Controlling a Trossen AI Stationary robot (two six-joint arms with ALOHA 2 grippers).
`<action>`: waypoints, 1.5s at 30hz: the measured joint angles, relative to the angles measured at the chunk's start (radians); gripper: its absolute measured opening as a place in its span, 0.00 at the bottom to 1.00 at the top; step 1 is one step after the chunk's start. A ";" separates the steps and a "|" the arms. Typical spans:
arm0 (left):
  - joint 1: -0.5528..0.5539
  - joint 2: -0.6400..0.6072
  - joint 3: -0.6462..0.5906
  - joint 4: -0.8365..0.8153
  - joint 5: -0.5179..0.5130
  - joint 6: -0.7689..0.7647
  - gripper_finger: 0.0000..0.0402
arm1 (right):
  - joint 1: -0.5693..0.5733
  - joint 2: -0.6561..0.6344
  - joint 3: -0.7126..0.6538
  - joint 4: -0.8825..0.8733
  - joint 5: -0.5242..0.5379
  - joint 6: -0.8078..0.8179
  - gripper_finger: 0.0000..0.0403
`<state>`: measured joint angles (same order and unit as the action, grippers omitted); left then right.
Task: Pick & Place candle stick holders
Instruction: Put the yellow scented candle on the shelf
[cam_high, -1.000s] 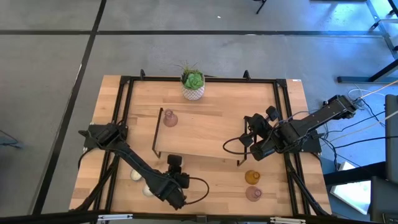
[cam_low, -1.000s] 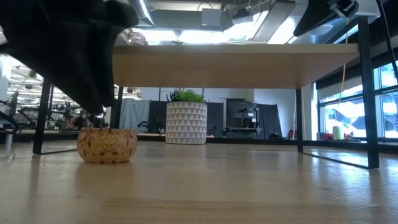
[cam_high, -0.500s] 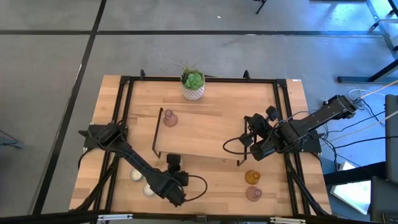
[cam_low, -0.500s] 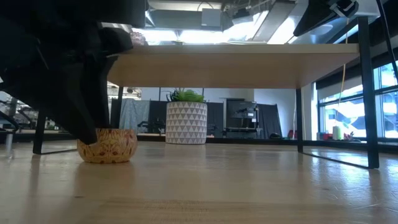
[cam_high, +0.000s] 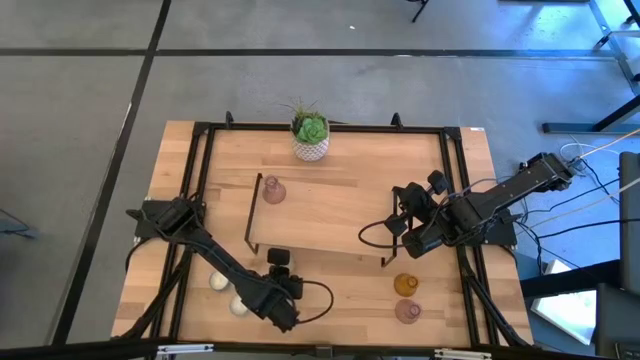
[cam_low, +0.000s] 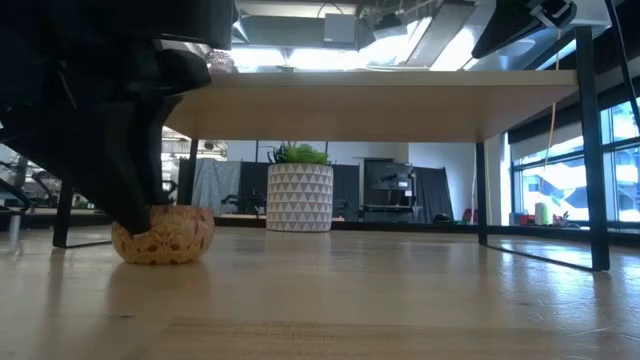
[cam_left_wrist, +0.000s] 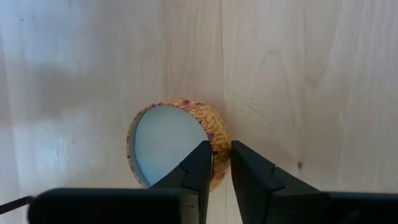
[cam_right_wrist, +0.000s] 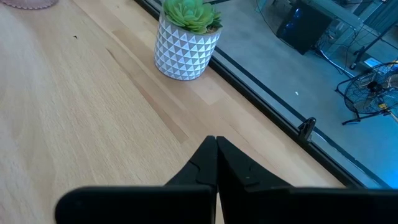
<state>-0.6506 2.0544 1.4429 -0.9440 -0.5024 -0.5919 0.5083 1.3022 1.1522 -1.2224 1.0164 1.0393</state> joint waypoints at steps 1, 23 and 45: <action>0.001 0.000 0.000 0.000 0.005 0.000 0.13 | 0.000 0.000 0.000 0.000 0.000 0.000 0.00; 0.011 -0.012 0.081 -0.064 0.114 -0.015 0.01 | 0.000 0.000 0.000 0.000 0.000 0.000 0.00; 0.052 -0.046 0.851 -0.601 0.234 0.093 0.00 | 0.000 0.000 0.000 0.004 0.000 0.002 0.00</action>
<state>-0.5982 2.0079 2.2935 -1.5451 -0.2679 -0.4985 0.5083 1.3022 1.1522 -1.2186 1.0164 1.0417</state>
